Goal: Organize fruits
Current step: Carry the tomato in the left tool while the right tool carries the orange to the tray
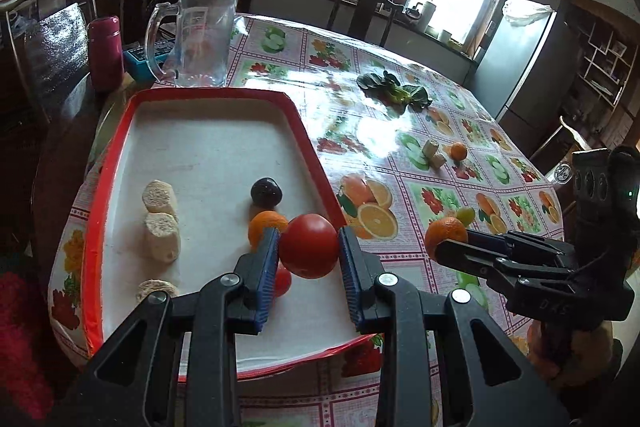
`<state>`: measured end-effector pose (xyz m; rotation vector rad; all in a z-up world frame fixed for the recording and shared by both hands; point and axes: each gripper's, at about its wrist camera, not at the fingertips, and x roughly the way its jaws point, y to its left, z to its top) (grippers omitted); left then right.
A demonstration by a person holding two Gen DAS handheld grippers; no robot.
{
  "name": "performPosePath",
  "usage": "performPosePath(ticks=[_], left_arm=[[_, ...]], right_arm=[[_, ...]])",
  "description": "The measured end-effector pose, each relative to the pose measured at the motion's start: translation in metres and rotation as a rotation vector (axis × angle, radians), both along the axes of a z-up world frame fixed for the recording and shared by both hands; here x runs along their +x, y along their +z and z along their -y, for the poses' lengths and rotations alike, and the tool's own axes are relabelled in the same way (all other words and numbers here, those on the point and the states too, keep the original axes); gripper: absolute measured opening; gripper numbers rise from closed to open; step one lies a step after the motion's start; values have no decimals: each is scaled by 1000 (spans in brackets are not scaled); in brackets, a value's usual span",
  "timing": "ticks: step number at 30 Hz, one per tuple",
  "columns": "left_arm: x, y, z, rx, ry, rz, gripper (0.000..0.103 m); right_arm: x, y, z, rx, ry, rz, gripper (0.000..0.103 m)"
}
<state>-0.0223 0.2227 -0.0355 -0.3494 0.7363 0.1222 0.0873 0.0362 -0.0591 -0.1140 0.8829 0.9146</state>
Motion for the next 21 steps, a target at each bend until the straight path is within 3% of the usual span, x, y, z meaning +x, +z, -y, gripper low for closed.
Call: performPosePath(ticks=[21], left_arm=[[-5, -5, -45, -2, 62, -4, 28]], right_arm=[[14, -8, -71, -16, 69, -28, 36]])
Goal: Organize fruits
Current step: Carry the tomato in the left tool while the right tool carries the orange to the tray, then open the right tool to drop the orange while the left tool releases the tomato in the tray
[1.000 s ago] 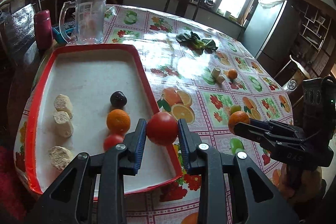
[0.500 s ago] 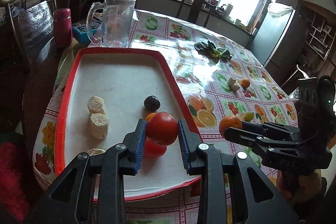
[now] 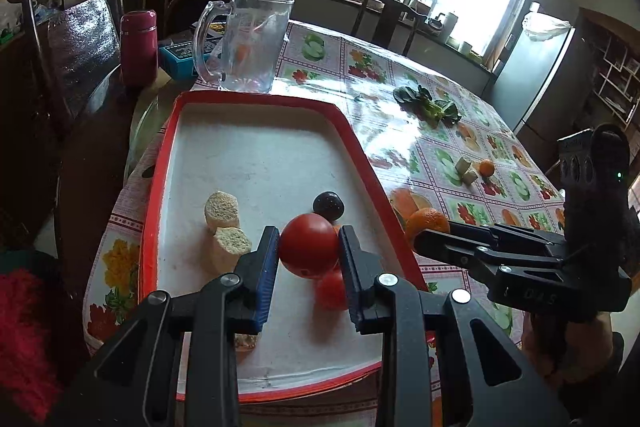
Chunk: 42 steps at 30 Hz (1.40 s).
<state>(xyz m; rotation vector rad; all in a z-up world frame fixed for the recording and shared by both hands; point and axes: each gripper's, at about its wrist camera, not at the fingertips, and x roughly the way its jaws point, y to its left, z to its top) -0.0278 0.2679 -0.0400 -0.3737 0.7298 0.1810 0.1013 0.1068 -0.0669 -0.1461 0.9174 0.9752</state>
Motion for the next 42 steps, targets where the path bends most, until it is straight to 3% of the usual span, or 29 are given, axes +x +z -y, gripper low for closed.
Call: performPosePath(ticks=[11, 23, 32, 42], left_arm=[[20, 1, -31, 33, 29, -21, 28], [66, -21, -77, 8, 92, -128, 28], [88, -47, -83, -2, 102, -257, 28], [68, -32, -68, 16, 108, -207, 28]], right_arm=[[31, -7, -52, -28, 34, -3, 36], [64, -28, -98, -99, 38, -11, 36], [67, -33, -99, -112, 37, -16, 42], [53, -5, -59, -30, 15, -2, 43]])
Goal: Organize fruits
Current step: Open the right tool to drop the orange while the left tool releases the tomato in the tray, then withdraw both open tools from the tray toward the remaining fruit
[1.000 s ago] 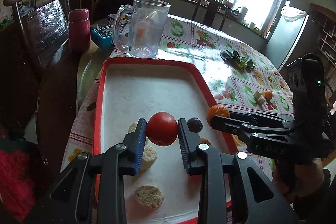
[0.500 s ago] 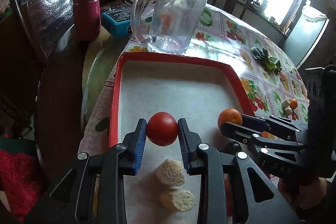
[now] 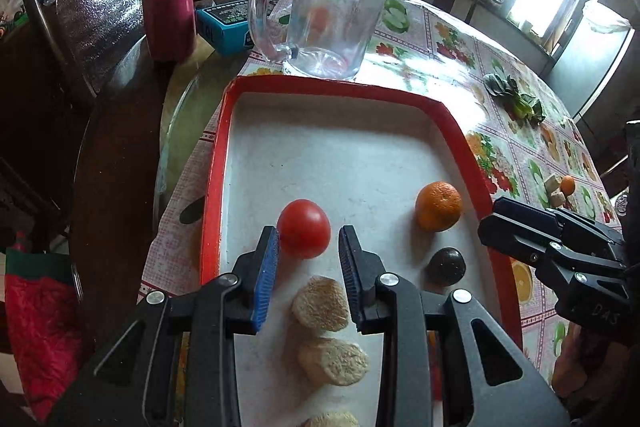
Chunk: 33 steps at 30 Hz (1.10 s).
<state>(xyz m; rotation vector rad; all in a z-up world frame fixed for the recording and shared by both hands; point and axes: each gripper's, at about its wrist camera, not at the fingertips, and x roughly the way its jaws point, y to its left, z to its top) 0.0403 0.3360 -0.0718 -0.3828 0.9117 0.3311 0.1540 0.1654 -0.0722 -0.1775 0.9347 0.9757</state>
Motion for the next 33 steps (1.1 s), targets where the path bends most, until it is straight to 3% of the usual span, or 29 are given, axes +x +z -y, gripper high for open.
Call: performPosePath(ticks=[9, 23, 33], left_arm=[[-6, 21, 42, -7, -67, 62, 36], [20, 26, 137, -43, -250, 71, 36], [42, 18, 212, -58, -395, 50, 36]], right_arm=[[-9, 14, 69, 42, -84, 7, 44], [21, 10, 203, 42, -326, 3, 45], [44, 2, 262, 29, -429, 1, 45]])
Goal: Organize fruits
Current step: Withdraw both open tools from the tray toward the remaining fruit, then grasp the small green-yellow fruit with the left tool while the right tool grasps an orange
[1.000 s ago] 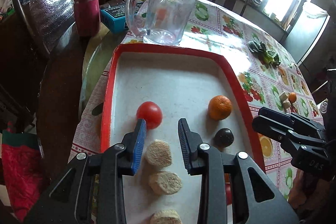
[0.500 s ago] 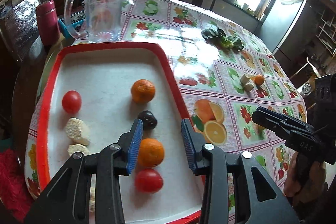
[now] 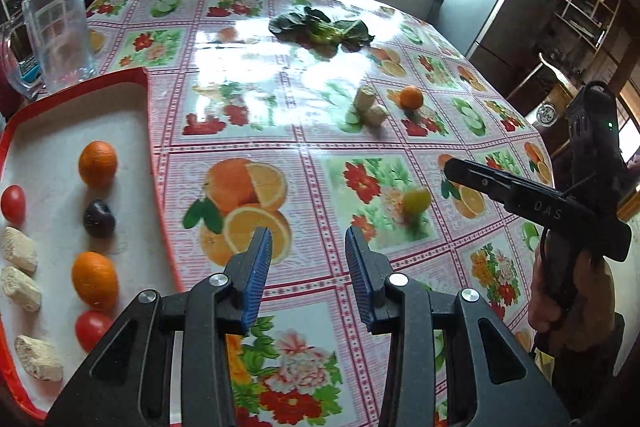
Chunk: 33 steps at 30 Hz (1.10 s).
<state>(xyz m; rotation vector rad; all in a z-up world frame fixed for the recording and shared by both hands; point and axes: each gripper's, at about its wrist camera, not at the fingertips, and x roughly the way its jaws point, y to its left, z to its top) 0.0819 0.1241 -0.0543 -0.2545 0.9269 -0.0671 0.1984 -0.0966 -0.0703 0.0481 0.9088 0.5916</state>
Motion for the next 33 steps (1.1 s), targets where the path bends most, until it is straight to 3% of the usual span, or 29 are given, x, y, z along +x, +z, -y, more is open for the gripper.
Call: performPosePath(ticks=[13, 25, 28, 29, 33], left_arm=[[37, -11, 72, 20, -142, -16, 36], [71, -34, 94, 41, -168, -46, 36], [74, -34, 97, 47, -178, -33, 36], [75, -34, 97, 53, -183, -28, 36], [74, -35, 94, 60, -195, -16, 22]], right_arm=[[52, -16, 34, -31, -56, -6, 45], [124, -27, 8, -96, -37, 25, 45], [135, -27, -2, -105, -29, 37, 42], [136, -27, -4, -115, -26, 44, 33], [125, -26, -2, -105, -25, 48, 31]])
